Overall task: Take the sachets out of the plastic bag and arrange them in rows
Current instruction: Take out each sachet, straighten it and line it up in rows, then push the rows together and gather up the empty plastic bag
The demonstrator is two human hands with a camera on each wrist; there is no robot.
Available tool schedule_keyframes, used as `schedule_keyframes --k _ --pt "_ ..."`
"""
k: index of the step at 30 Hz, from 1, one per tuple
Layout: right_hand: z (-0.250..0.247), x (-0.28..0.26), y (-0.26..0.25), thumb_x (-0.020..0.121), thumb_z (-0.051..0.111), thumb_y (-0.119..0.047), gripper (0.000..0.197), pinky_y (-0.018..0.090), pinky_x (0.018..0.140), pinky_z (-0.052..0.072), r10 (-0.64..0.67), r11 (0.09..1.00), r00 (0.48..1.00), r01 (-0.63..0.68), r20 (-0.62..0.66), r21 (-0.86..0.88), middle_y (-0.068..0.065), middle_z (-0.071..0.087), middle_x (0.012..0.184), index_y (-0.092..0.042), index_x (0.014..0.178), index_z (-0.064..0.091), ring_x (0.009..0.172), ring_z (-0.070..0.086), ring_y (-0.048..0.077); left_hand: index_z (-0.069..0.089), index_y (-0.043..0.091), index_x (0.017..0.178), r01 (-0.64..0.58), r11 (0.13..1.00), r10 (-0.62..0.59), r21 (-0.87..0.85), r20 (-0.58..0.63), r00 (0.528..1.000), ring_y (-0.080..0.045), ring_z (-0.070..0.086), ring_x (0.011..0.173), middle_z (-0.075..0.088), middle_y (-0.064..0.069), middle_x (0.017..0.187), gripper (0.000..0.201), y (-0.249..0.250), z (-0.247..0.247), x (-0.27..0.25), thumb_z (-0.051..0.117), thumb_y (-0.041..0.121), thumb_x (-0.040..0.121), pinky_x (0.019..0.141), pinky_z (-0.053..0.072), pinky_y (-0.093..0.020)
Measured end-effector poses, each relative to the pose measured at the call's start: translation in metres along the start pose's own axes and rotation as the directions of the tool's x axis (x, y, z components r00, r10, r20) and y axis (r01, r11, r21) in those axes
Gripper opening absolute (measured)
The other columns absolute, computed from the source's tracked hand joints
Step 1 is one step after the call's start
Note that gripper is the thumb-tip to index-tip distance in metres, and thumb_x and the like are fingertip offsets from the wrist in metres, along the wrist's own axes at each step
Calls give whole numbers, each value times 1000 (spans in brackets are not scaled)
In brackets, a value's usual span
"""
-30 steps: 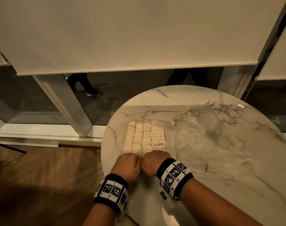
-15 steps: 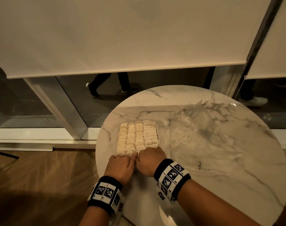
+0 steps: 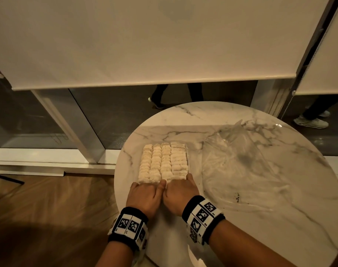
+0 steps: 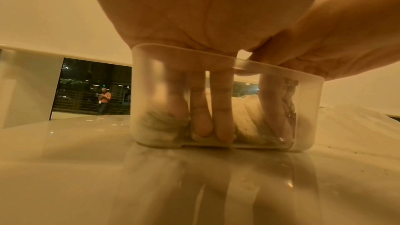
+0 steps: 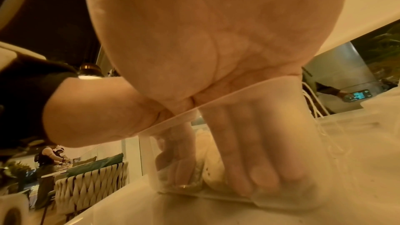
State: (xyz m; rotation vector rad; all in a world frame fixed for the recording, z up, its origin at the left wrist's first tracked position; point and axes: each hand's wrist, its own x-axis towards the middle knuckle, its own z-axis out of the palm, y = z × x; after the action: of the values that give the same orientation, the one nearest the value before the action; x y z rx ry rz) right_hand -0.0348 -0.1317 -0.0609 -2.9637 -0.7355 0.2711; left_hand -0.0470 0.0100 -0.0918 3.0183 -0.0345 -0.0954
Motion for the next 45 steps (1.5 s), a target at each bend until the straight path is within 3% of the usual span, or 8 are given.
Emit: schedule_keyframes --k 11,17,20,23,26,30,38,45 --pt "-1 1 2 100 27 -33 43 52 111 23 -53 997 999 53 -9 -50 3 70 95 -17 98 67 93 63 27 69 24 94 -17 999 18 -36 30 999 -17 61 95 70 3 96 93 -2 -5 -1 -13 66 84 96 39 -38" --pt "-3 0 8 100 32 -43 47 44 97 36 -10 999 987 17 -163 42 7 70 97 -16 96 71 96 62 27 67 23 100 26 977 -85 -210 -277 957 -22 53 101 58 0 104 39 -17 -9 -13 41 51 90 87 46 -39" --pt "-4 2 19 88 54 -35 31 40 93 43 104 982 950 -50 -296 183 5 61 113 -20 114 64 108 52 25 50 22 133 290 800 -439 -525 -182 880 -29 41 126 43 -7 135 54 -25 -9 -15 70 25 84 105 41 -45" --pt "1 5 33 74 70 -23 74 37 98 44 354 858 906 -215 -233 466 9 45 129 -23 141 39 117 41 28 37 19 145 461 471 -559 -752 150 816 -32 50 124 48 -13 139 78 -32 -10 -6 77 14 77 106 44 -44" --pt "8 14 44 68 86 -26 122 41 104 43 462 649 884 -389 68 654 17 33 141 -24 156 2 129 39 36 40 18 144 543 348 -539 -764 310 783 -31 56 117 56 -12 134 79 -38 -11 8 76 8 74 102 49 -44" --pt "14 27 46 74 83 -22 132 36 100 51 420 574 875 -462 241 676 17 45 145 -23 156 -20 124 55 31 51 19 132 579 451 -537 -679 311 784 -30 61 108 63 -10 123 72 -40 -13 22 73 15 64 95 54 -43" --pt "7 34 45 79 78 -14 125 33 95 53 408 638 879 -467 245 613 15 54 139 -15 156 -19 119 59 28 55 17 127 544 614 -519 -572 227 824 -29 61 111 65 -9 122 49 -40 -12 27 71 16 80 91 49 -28" --pt "7 34 44 73 85 -30 139 28 89 48 374 632 887 -458 272 625 14 49 144 -19 152 -29 121 58 27 36 22 143 566 567 -461 -599 339 820 -28 58 112 58 -6 126 100 -29 -17 25 85 31 57 93 55 -39"
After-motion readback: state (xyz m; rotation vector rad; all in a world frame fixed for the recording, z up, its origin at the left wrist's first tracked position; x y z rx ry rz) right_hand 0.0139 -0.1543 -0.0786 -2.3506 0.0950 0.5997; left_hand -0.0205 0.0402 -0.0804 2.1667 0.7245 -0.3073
